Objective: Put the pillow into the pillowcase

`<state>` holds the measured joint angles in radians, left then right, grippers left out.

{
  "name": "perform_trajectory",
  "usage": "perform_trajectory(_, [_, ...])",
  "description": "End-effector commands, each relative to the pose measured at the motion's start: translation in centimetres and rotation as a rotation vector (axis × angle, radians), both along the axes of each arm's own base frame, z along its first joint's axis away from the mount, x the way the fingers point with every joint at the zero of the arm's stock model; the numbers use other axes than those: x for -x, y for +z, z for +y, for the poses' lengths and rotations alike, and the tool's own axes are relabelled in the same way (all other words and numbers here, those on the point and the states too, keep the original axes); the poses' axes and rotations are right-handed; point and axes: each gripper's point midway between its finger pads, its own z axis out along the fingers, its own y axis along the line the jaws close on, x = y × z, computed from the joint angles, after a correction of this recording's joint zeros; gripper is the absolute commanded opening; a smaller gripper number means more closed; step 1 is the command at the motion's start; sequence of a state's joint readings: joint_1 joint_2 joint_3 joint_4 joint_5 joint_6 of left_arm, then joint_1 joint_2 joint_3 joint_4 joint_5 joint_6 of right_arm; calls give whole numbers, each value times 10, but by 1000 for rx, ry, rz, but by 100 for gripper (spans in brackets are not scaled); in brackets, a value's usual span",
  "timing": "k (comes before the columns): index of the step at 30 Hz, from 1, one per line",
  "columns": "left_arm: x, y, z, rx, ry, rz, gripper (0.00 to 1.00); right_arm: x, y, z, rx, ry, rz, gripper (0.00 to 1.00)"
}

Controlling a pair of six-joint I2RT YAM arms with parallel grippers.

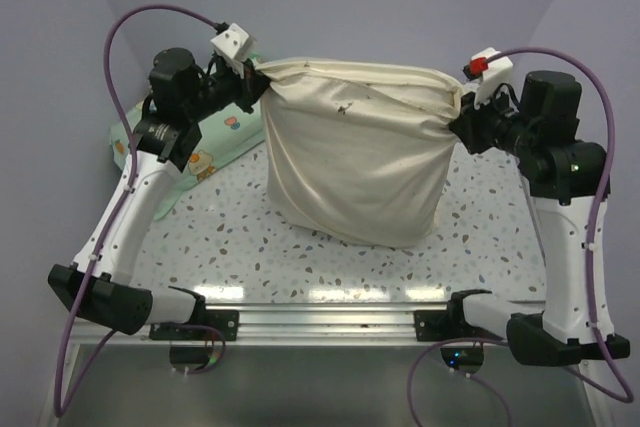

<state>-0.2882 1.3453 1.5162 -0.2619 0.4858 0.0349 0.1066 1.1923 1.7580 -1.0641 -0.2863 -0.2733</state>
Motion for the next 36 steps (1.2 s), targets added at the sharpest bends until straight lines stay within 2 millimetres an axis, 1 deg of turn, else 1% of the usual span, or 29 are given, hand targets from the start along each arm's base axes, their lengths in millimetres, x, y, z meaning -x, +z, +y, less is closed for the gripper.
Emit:
perform_trajectory(1, [20, 56, 5, 69, -7, -164, 0, 20, 38, -7, -19, -22, -131, 0])
perform_trajectory(2, [22, 58, 5, 73, -8, -172, 0, 23, 46, -8, -28, -32, -177, 0])
perform_trajectory(5, [22, 66, 5, 70, -10, -181, 0, 22, 79, -10, -67, -63, -302, 0])
perform_trajectory(7, [22, 76, 7, 61, -2, -204, 0, 20, 106, -22, -65, -129, -385, 0])
perform_trajectory(8, [23, 80, 8, 58, 1, -218, 0, 17, 112, -24, -63, -144, -400, 0])
perform_trajectory(9, [23, 84, 10, 51, 10, -238, 0, 19, 127, -27, -61, -153, -455, 0])
perform_trajectory(10, [25, 97, 12, 60, 20, -267, 0, 20, 137, -29, -62, -163, -496, 0])
perform_trajectory(11, [23, 103, 14, 66, 31, -279, 0, 24, 161, -30, -79, -172, -590, 0])
perform_trajectory(12, [21, 111, 16, 79, 47, -293, 0, 23, 171, -34, -86, -191, -634, 0])
perform_trajectory(13, [24, 133, 17, 99, 53, -338, 0, 22, 183, -39, -105, -227, -673, 0])
perform_trajectory(14, [14, 135, 13, 105, 48, -334, 0, 20, 194, -42, -116, -247, -704, 0])
perform_trajectory(15, [8, 144, 11, 114, 51, -347, 0, 4, 202, -42, -125, -260, -722, 0])
perform_trajectory(16, [17, 186, 16, 147, 62, -434, 0, 3, 219, -49, -135, -301, -773, 0])
perform_trajectory(17, [-5, 187, 11, 151, 69, -426, 0, -1, 237, -52, -154, -318, -835, 0])
perform_trajectory(18, [-6, 203, 10, 155, 65, -462, 0, -15, 242, -50, -161, -319, -842, 0])
perform_trajectory(19, [21, 262, 19, 201, 71, -609, 0, -2, 273, -51, -184, -317, -921, 0])
perform_trajectory(20, [10, 271, 18, 215, 82, -635, 0, 4, 291, -58, -205, -355, -973, 0])
perform_trajectory(21, [31, 304, 25, 256, 88, -737, 0, 0, 299, -60, -211, -369, -990, 0])
perform_trajectory(22, [37, 311, 27, 262, 88, -769, 0, 20, 321, -62, -228, -369, -1053, 0])
perform_trajectory(24, [47, 312, 27, 262, 73, -790, 0, 28, 323, -61, -224, -354, -1067, 0])
perform_trajectory(25, [42, 292, 23, 232, 65, -740, 0, 25, 308, -59, -210, -348, -1033, 0])
perform_trajectory(26, [40, 284, 25, 217, 79, -714, 0, 24, 298, -59, -204, -348, -1009, 0])
perform_trajectory(27, [29, 265, 28, 210, 114, -656, 0, 24, 290, -60, -202, -353, -989, 0])
perform_trajectory(28, [53, 274, 37, 221, 121, -690, 0, 35, 289, -61, -208, -355, -990, 0])
perform_trajectory(29, [62, 274, 40, 220, 128, -705, 0, 44, 291, -62, -214, -355, -1000, 0])
perform_trajectory(30, [61, 269, 43, 237, 145, -724, 0, 50, 295, -64, -221, -363, -1019, 0])
perform_trajectory(31, [85, 282, 51, 258, 150, -772, 0, 56, 298, -66, -221, -371, -1036, 0])
perform_trajectory(33, [98, 297, 61, 280, 182, -805, 0, 62, 302, -70, -218, -389, -1051, 0])
perform_trajectory(36, [90, 301, 63, 292, 205, -773, 0, 53, 295, -72, -205, -407, -1035, 0])
